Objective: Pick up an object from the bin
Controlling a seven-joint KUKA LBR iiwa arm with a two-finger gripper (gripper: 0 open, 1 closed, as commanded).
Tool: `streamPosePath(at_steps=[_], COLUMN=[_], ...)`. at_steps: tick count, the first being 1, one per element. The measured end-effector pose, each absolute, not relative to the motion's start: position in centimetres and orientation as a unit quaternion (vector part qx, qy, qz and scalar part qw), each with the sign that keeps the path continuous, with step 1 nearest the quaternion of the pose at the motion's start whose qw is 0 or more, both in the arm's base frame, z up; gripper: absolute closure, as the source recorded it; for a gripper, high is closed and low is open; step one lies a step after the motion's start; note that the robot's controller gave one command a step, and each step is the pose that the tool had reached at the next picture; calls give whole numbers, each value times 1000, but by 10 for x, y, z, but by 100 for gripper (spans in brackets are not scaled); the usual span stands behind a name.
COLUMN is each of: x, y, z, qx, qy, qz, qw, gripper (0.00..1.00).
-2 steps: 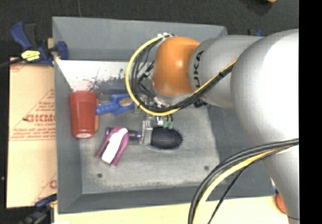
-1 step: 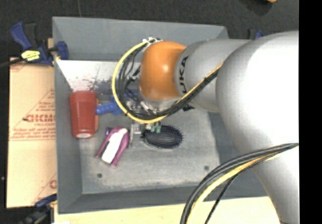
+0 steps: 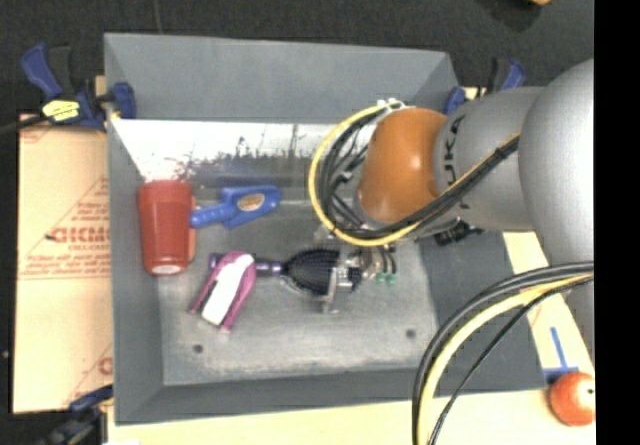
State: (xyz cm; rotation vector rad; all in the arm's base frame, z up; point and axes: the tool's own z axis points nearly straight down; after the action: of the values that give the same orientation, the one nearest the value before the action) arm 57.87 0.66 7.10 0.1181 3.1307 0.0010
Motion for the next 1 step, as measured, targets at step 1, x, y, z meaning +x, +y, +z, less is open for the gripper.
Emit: streamPosePath(at_steps=[1], x=[628], y=[82], z=[71], qx=[65], qy=[998], qz=[5], qw=[6], gripper=[100])
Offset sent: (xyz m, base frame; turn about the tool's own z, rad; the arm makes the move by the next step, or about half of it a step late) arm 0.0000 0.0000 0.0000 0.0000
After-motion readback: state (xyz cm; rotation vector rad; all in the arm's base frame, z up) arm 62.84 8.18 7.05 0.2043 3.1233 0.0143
